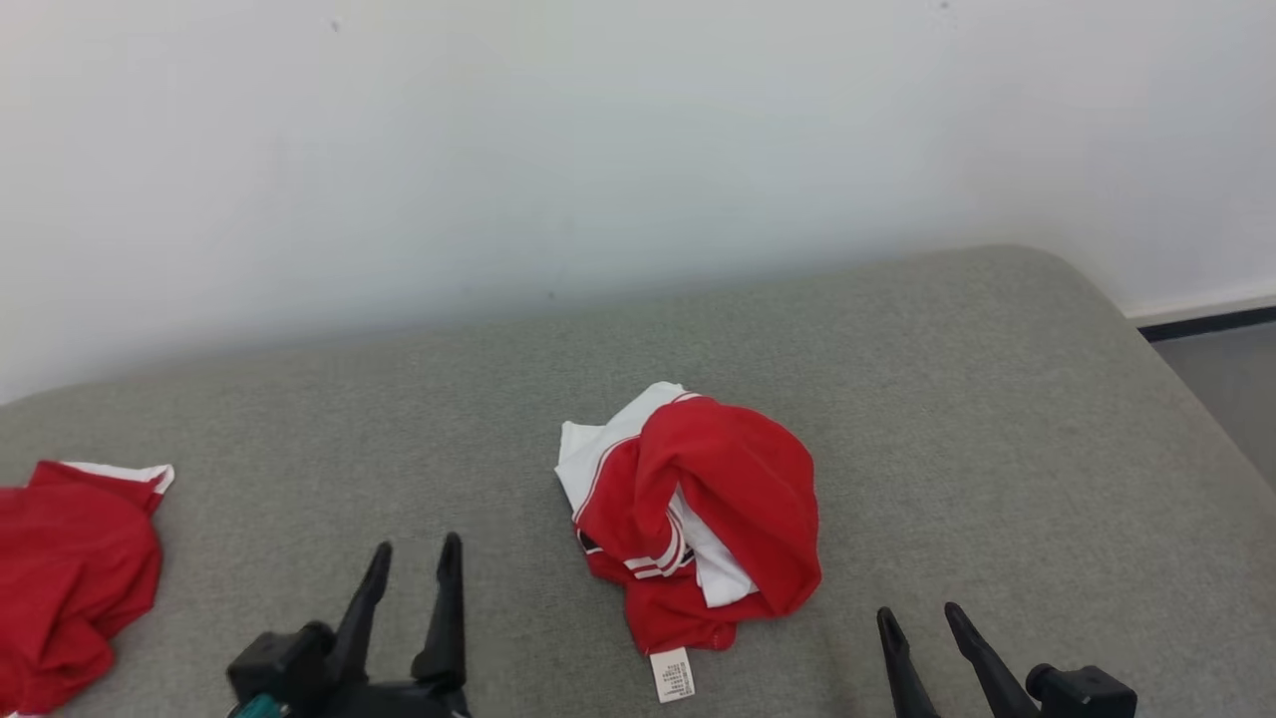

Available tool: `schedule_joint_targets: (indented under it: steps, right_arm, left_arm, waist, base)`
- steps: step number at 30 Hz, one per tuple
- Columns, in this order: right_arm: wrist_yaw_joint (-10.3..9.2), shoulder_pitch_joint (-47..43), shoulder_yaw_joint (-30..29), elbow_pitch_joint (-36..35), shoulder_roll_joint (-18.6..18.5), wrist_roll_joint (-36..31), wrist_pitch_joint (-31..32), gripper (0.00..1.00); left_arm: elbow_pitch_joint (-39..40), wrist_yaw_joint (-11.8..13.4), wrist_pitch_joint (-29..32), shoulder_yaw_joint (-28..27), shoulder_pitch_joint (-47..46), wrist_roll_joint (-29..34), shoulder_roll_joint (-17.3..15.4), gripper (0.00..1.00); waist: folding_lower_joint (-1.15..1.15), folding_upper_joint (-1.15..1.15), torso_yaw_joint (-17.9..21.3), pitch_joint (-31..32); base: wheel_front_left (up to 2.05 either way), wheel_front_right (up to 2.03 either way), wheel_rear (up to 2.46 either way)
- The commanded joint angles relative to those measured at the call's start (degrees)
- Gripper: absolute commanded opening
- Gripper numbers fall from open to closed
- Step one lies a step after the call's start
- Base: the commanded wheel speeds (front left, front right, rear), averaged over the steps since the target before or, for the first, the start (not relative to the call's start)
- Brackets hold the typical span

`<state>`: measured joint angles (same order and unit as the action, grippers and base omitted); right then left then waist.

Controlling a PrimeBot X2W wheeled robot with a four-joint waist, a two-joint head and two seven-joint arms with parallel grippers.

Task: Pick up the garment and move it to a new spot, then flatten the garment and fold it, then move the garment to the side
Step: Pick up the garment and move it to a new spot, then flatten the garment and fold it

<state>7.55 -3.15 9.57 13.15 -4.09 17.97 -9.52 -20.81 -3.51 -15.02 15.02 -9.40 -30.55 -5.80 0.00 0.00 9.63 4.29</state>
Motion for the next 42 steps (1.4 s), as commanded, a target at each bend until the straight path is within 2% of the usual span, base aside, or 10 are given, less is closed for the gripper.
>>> schedule_joint_targets:
  steps: [1,4,7,17,26,42]
  right_arm:
    - [-0.12,-0.82,-0.38,-0.28,-0.35,-0.47,0.23,1.0]
    - [-0.12,-1.27,-1.61,-0.77,-0.69,-0.87,0.24,1.0]
    - [-0.12,-1.92,-2.75,-1.08,-1.19,-1.24,0.22,1.0]
    - [-0.12,-4.06,-5.34,-0.52,-2.76,-1.39,-0.64,1.0]
    - [-0.12,-4.95,-6.02,0.21,-2.55,-1.24,-0.89,1.0]
    - [-0.12,-4.97,-5.85,0.23,-1.5,-1.13,-1.18,1.0]
  left_arm:
    - [1.72,0.29,-0.16,-1.39,2.4,1.06,-0.03,1.0]
    - [7.71,0.4,-0.18,-5.62,7.14,4.35,0.63,1.0]
    - [10.23,0.19,-0.19,-8.7,11.54,7.17,1.23,1.0]
    - [9.3,-0.99,-0.21,-13.95,18.58,15.12,2.05,1.0]
    - [6.48,-2.91,-0.21,-16.65,19.8,16.49,2.35,1.0]
    - [5.87,-3.79,-0.21,-16.66,19.42,16.47,2.9,1.0]
  waist:
    - [0.0,0.0,-2.87,1.45]
    - [0.0,0.0,-4.27,1.94]
    - [0.0,0.0,-5.34,2.52]
    - [0.0,0.0,-7.19,3.22]
    - [0.0,0.0,-6.81,2.98]
    - [0.0,0.0,-6.52,2.48]
  base:
    - [0.0,0.0,0.0]
    - [0.0,0.0,0.0]
    - [0.0,0.0,0.0]
    - [0.0,0.0,0.0]
    - [0.0,0.0,0.0]
    - [0.0,0.0,0.0]
